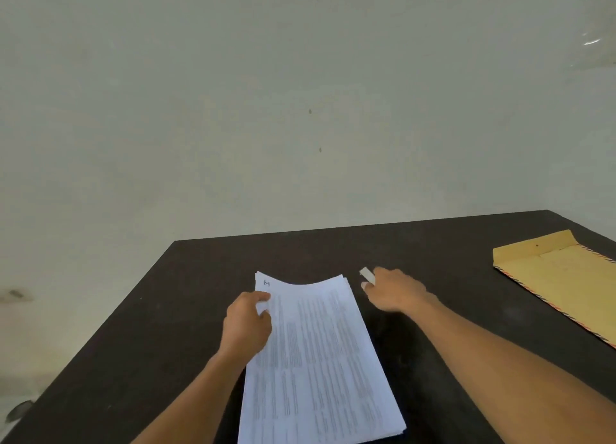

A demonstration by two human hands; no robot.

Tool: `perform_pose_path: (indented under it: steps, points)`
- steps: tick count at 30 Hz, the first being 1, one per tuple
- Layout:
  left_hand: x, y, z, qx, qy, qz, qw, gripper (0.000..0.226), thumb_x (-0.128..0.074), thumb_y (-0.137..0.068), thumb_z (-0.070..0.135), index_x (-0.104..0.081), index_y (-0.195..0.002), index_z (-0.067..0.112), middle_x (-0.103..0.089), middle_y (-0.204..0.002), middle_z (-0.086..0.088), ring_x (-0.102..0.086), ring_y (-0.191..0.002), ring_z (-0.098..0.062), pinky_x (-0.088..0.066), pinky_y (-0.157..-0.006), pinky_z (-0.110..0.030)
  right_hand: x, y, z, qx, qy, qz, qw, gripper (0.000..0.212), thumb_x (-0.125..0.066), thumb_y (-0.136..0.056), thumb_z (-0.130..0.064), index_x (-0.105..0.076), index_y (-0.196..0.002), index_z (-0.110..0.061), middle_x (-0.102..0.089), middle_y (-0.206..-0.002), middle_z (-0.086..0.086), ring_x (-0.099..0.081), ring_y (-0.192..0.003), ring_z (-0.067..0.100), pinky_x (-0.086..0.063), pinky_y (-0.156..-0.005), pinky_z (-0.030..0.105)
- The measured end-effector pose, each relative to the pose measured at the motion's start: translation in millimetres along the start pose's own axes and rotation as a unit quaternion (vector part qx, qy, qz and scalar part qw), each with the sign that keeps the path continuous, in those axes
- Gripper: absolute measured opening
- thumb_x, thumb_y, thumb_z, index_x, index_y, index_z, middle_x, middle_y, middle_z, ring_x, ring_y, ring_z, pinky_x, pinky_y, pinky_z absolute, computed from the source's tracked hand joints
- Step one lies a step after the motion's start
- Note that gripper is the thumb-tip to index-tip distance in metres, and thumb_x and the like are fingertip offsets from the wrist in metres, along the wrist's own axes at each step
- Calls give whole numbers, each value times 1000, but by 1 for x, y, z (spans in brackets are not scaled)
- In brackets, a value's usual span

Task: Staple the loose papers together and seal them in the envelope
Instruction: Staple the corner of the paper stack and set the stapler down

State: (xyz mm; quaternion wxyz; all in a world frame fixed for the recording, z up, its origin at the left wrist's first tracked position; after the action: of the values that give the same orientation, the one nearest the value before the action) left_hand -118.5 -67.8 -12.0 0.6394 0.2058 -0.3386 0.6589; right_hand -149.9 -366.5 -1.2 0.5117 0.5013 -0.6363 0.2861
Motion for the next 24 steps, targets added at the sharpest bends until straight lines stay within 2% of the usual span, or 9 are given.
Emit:
perform_pose_path:
  steps: [3, 5, 9, 13, 18, 21, 24]
  points:
    - [4, -7, -29, 19, -73, -20, 997, 37, -58, -96, 9, -62, -132, 17, -54, -138, -3, -59, -119, -21, -49, -90, -27, -19, 4, -17, 6, 37, 27, 999, 57, -34, -99, -56, -38, -143, -19, -60, -132, 10, -59, -119, 31, -46, -97, 48]
    - [5, -10, -41, 29, -94, -30, 995, 37, -58, -96, 8, -62, -132, 15, -53, -138, -5, -57, -122, -24, -48, -97, -31, -29, 4, -23, -5, 43, 33, 999, 55, -36, -99, -52, -36, -143, -18, -59, -131, 11, -57, -118, 31, -46, -93, 47]
    - [1, -16, -47, 16, -110, -38, 993, 39, -55, -98, 8, -58, -136, 15, -49, -140, -4, -54, -124, -24, -48, -101, -33, -40, 2, -22, -31, 48, 36, 998, 51, -41, -98, -46, -43, -137, -14, -57, -131, 13, -55, -118, 31, -47, -87, 44]
    - [-5, -19, -46, 7, -141, -45, 989, 44, -53, -99, 11, -52, -142, 19, -43, -145, -3, -42, -132, -25, -45, -104, -39, -45, 1, -18, -25, 39, 47, 998, 53, -36, -100, -50, -43, -138, -14, -54, -135, 13, -52, -122, 32, -48, -91, 44]
    - [-4, -20, -43, 13, -188, -42, 981, 48, -52, -98, 15, -48, -144, 29, -17, -163, -7, -17, -148, -36, -36, -112, -51, -41, -3, -10, -36, -37, 32, 998, 65, -31, -95, -63, -45, -137, -15, -54, -135, 12, -54, -121, 31, -50, -95, 48]
    - [0, -23, -27, -16, -218, -9, 976, 46, -51, -98, 22, -49, -144, 31, -23, -162, -7, -24, -144, -35, -39, -109, -47, -18, 3, 6, -27, -53, 70, 996, 60, -35, -94, -63, -50, -130, -17, -53, -133, 11, -51, -122, 32, -49, -94, 50]
    - [-14, -25, 16, -71, -196, -1, 978, 45, -54, -98, 24, -51, -142, 27, -30, -158, -6, -29, -140, -34, -40, -108, -46, 12, 16, 50, -60, -28, 106, 992, 62, -39, -93, -64, -47, -135, -20, -44, -142, 12, -42, -131, 35, -45, -99, 54]
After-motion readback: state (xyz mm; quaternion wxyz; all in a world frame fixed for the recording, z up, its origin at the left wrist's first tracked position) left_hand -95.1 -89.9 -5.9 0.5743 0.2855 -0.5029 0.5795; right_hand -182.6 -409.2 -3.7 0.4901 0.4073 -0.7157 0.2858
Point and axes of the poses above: each hand's wrist, its own y-axis away from the middle knuckle, its own x-axis out of the back of the hand, z = x × y, the point moved 7 cm from there along -y, towards the middle knuckle
